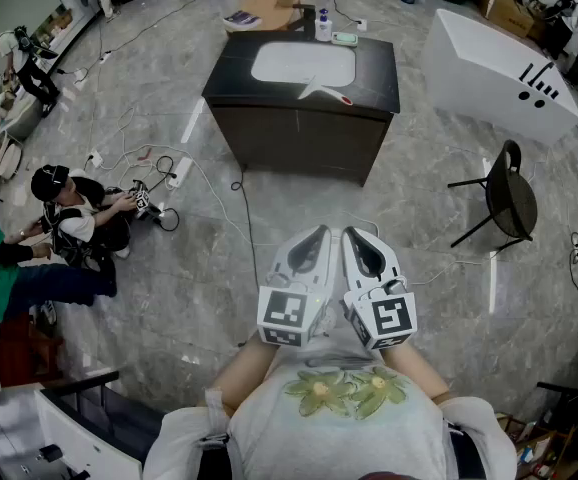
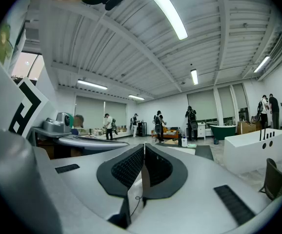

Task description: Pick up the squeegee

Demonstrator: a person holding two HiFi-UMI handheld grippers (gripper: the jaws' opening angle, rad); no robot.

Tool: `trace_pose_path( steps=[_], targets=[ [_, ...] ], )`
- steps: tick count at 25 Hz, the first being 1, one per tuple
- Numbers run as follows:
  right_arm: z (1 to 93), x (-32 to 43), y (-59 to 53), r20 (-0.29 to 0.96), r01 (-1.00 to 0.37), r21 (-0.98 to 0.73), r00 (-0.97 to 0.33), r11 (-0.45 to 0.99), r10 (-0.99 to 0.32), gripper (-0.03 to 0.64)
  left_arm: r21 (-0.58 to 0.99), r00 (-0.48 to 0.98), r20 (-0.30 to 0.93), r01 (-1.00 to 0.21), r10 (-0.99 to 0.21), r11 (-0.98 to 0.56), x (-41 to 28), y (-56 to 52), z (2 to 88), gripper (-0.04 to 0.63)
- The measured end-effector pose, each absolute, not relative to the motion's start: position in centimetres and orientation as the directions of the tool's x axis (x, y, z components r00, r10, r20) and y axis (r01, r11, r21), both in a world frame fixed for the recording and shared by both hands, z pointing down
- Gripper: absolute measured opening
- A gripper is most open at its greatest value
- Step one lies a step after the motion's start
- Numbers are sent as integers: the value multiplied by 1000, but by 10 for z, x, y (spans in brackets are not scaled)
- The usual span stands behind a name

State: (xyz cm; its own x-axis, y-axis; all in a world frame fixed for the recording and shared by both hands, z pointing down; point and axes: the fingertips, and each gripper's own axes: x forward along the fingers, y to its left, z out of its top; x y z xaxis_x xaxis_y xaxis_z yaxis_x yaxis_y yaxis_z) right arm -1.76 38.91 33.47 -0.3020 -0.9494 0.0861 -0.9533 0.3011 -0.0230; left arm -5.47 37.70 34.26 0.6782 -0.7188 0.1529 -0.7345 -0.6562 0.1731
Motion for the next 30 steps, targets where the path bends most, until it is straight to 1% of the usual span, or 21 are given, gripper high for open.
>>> trace_pose_path(
  steps=[5, 14, 20, 30],
  targets=[
    [338, -9, 393, 89, -949, -4, -314, 315, -945, 26, 177, 675, 151, -737, -722, -652, -47, 382, 347, 11],
    [355, -5, 387, 114, -916, -20, -400, 401, -909, 26, 193, 657, 175, -753, -733, -629, -41, 373, 362, 11],
    [366, 5, 350, 138, -910, -28, -413, 413, -900, 28, 213, 660, 178, -750, -730, -626, -29, 330, 368, 11],
    [364, 34, 240, 147, -930, 5, -363, 368, -920, 28, 218, 689, 203, -724, -696, -654, -11, 212, 382, 11]
  ],
)
